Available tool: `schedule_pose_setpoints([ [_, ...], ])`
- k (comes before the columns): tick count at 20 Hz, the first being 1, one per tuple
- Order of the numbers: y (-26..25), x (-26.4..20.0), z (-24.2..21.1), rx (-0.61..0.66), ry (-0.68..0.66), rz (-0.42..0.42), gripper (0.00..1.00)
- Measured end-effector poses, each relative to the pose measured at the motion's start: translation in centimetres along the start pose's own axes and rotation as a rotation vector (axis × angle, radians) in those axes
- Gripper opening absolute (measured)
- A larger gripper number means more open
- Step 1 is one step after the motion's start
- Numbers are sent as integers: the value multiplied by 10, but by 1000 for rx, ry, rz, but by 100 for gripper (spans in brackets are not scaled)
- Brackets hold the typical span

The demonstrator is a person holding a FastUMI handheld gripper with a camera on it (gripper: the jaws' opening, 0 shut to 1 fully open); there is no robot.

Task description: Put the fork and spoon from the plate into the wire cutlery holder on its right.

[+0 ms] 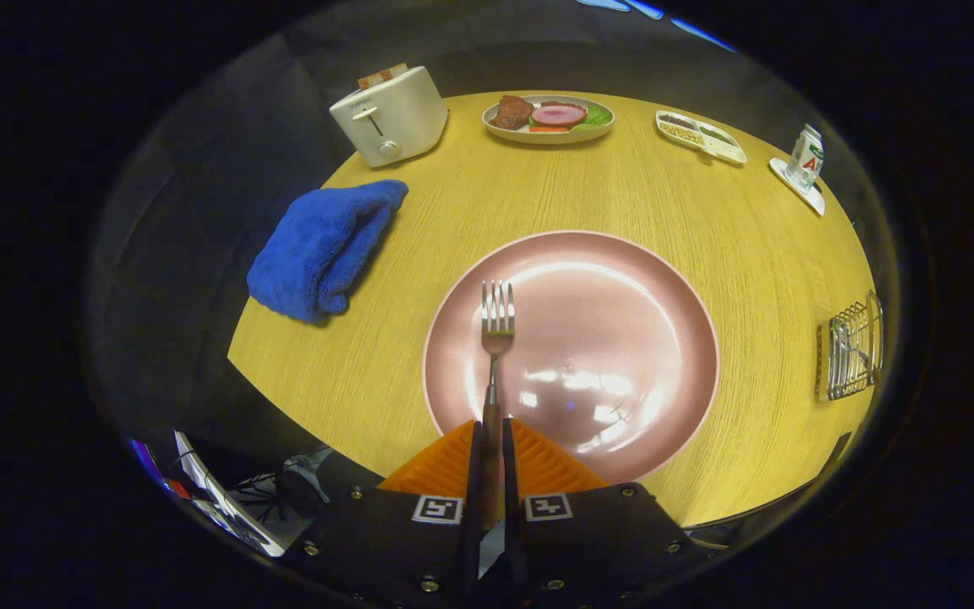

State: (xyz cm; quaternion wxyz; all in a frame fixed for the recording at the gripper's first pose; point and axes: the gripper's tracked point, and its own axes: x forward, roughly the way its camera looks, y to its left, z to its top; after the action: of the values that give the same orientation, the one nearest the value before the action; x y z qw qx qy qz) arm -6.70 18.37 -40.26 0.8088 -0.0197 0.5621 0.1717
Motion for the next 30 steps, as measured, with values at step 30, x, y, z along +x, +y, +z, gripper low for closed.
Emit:
schedule_pose_setpoints([
  [30,-119,-62,23,246,-111,-52,5],
])
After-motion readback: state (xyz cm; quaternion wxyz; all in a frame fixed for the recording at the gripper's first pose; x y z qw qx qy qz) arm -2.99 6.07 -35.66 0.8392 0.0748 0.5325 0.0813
